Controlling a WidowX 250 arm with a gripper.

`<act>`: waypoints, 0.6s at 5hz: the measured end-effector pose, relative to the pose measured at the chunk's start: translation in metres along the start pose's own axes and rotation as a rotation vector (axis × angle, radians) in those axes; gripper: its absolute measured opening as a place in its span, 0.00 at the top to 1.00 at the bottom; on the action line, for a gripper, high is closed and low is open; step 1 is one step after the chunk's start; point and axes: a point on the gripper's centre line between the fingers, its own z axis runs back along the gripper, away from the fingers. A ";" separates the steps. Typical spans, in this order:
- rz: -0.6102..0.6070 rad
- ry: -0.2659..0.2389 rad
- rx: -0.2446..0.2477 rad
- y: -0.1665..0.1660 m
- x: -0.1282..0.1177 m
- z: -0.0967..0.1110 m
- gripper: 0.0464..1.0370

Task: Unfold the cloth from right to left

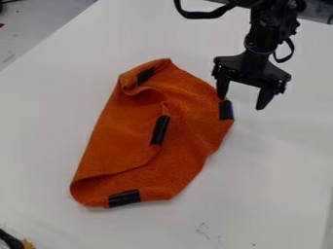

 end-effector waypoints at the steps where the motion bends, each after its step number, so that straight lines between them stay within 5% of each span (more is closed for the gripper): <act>1: -0.001 0.039 0.019 0.002 -0.009 -0.013 0.04; 3: 0.026 0.046 0.130 0.033 -0.030 0.016 0.04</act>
